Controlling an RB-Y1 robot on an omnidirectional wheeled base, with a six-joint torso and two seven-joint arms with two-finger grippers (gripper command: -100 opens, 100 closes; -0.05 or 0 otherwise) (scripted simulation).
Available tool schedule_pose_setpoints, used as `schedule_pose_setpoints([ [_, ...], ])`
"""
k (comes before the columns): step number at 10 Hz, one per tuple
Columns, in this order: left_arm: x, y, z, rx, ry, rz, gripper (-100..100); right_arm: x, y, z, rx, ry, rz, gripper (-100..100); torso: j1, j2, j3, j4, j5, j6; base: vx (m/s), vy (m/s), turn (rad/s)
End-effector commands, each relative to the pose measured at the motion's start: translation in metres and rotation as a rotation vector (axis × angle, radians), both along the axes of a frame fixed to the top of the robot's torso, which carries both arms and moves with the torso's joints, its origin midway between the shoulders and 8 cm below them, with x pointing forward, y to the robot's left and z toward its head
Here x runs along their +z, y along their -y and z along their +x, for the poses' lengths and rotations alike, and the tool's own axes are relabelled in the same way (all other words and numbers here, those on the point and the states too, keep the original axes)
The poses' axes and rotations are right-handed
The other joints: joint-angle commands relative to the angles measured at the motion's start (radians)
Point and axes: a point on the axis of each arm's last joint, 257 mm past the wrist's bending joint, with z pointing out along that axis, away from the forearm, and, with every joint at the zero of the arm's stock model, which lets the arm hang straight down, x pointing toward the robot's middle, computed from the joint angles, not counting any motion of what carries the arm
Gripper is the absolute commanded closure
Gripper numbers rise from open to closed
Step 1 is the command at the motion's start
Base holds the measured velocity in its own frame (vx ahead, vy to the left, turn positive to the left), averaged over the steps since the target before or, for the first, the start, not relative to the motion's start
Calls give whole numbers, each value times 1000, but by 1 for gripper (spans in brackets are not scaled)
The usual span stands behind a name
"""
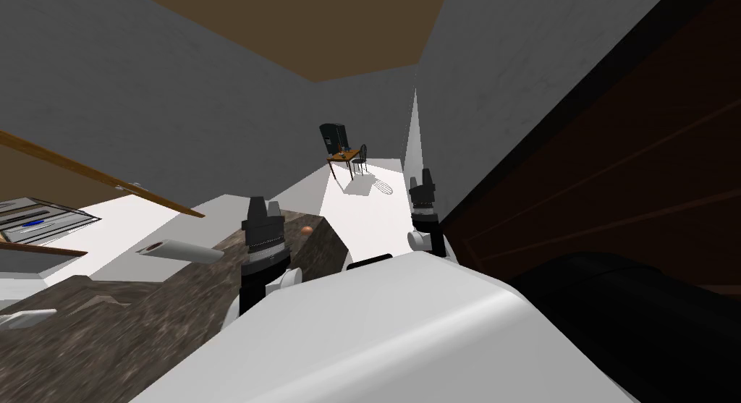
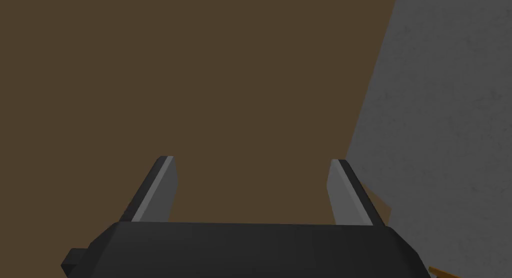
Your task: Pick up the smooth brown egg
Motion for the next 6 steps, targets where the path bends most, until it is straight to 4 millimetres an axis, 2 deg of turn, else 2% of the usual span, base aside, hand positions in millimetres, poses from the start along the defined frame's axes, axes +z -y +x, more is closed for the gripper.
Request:
schedule_pose_setpoints([
  [1, -5, -3, 5, -2, -34, 18, -100, 0, 0, 0, 0, 0, 0, 0, 0, 0, 0, 0, 0, 0, 1, -11, 8],
  [6, -25, -27, 18, 40, -157, 28, -100, 0, 0, 0, 0, 0, 0, 0, -2, 1, 0, 0, 0, 0, -8, -32, 21],
])
